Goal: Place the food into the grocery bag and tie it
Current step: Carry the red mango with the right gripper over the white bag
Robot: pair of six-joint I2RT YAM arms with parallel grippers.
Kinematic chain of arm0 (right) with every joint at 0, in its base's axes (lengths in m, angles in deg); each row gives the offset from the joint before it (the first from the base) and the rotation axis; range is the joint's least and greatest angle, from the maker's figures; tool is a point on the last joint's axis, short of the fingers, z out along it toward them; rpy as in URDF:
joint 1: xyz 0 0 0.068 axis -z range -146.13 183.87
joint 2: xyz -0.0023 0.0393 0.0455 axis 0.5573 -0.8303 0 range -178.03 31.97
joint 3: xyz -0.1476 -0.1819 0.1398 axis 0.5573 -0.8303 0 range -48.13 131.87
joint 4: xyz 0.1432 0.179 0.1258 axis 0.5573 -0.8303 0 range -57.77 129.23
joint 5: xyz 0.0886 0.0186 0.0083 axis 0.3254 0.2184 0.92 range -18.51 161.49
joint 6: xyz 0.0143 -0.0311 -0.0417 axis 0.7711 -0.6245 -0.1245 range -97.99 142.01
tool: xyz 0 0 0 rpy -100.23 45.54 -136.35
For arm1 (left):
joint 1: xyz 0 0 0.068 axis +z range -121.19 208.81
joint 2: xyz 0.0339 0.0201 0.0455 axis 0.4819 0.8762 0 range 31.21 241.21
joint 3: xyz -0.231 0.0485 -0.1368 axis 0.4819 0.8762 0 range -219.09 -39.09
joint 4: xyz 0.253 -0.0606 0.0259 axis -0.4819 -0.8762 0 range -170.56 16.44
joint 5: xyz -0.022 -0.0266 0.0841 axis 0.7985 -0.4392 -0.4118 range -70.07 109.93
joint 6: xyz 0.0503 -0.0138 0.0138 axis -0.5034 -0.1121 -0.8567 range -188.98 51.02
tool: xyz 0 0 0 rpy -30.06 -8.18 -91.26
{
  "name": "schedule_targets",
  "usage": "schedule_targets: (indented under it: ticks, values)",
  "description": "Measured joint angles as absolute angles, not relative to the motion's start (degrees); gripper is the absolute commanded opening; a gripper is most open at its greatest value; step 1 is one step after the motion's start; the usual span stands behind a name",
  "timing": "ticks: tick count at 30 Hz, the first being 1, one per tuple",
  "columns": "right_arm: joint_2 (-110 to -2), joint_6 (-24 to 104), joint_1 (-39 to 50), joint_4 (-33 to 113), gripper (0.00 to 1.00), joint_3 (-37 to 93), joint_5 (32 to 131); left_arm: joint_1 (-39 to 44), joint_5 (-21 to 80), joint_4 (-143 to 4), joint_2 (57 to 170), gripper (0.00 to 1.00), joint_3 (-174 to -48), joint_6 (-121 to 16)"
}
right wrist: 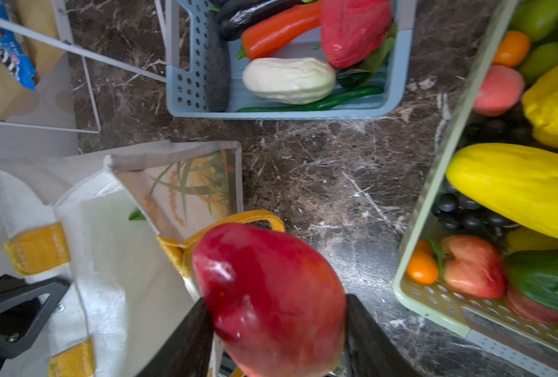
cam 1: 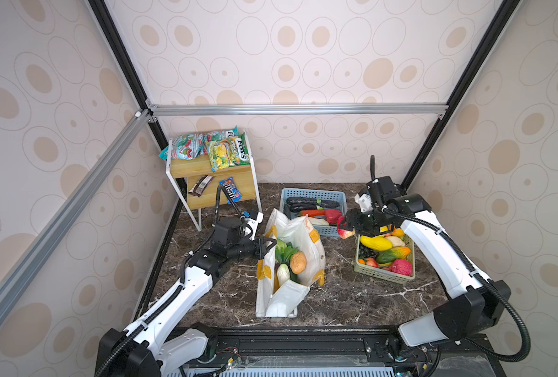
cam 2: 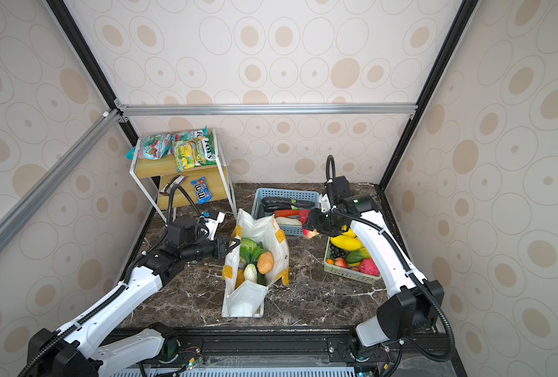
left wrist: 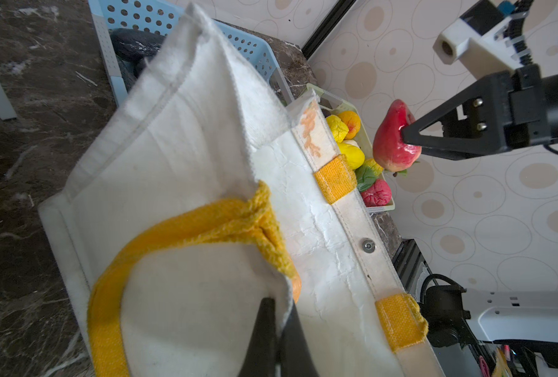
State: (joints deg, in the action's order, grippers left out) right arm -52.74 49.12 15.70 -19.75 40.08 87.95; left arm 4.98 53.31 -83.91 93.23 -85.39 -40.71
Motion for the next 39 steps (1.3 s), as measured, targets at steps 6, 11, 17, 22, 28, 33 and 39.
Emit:
schedule_targets:
  ticks: [6,11,17,22,28,33,39]
  values:
    - [-52.5,52.09,7.81,-17.1,0.59,40.71,88.06,4.95,52.68,-83.43,93.69,0.0,-85.39,-40.69]
    - [-52.56,54.15,2.39,-15.49,0.59,40.71,87.12,4.95,51.89,-83.43,93.69,0.0,-85.39,-40.69]
    - [-54.64,55.76,-3.36,-13.48,0.59,41.02,86.27,4.95,51.41,-83.43,93.69,0.0,-85.39,-40.47]
    - [-58.31,56.05,-6.7,-12.36,0.59,41.11,85.09,4.95,51.04,-83.39,93.69,0.0,-85.39,-40.27]
    - [-61.79,56.05,-9.55,-11.77,0.59,41.37,83.65,4.95,50.49,-83.39,93.69,0.0,-85.39,-40.08]
    - [-64.69,55.98,-11.19,-11.68,0.59,42.05,82.82,4.95,50.06,-83.39,93.69,0.0,-85.39,-39.97]
    - [-67.6,55.28,-12.54,-11.75,0.59,42.2,81.27,4.93,49.4,-83.39,93.67,0.0,-85.39,-39.86]
